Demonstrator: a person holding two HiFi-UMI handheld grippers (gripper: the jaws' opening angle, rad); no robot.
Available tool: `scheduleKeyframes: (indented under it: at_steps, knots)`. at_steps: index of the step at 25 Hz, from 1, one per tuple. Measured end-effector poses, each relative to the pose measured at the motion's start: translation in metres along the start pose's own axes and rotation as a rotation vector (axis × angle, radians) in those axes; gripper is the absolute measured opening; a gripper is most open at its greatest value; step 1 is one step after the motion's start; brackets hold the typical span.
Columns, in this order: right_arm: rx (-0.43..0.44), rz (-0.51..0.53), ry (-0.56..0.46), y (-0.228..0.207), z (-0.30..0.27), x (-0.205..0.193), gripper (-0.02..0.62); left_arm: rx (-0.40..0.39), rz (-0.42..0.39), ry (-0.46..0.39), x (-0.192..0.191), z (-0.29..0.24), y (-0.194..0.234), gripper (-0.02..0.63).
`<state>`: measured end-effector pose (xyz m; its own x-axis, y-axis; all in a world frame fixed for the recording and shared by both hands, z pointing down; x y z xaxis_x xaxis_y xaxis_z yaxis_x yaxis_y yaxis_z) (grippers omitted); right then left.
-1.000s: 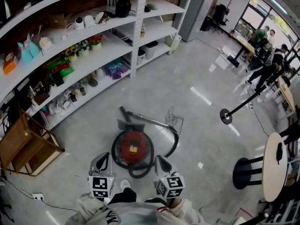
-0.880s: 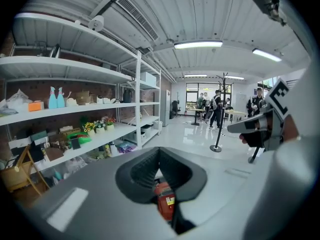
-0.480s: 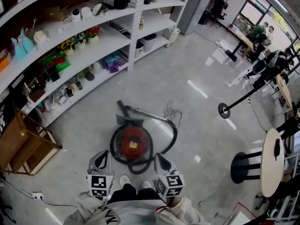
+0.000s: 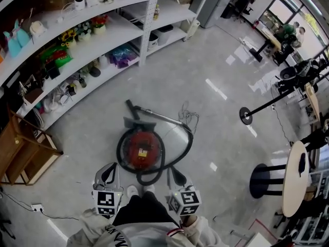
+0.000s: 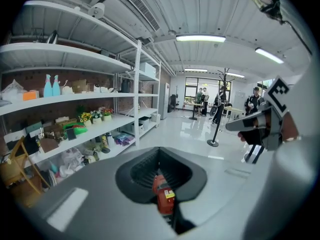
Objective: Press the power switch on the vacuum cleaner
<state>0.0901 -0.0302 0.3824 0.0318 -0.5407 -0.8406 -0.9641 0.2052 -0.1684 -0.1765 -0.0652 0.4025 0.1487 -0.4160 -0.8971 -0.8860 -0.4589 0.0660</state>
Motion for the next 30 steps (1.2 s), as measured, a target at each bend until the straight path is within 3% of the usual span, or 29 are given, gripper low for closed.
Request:
scheduleKeyframes:
  at_steps: [11, 30]
  knots:
    - [0.018, -0.017, 0.030, -0.018, -0.038, -0.014, 0.000, -0.001, 0.010, 0.052, -0.020, -0.034, -0.004, 0.000]
    - [0.024, -0.083, 0.117, -0.035, -0.089, -0.083, 0.000, -0.014, 0.027, 0.166, -0.087, -0.088, -0.008, 0.000]
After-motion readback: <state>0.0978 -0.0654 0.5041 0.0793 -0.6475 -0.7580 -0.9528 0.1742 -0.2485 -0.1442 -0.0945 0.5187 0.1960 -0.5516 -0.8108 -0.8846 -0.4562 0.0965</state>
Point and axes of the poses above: the fingertips, and each gripper's own axes: z backward along the fingers, y to its left, x out of its top, the point moved 9 cm from there along z, backward along the fingers, and after that the axes turned 2 degrees about z, right-handed, at the moved point
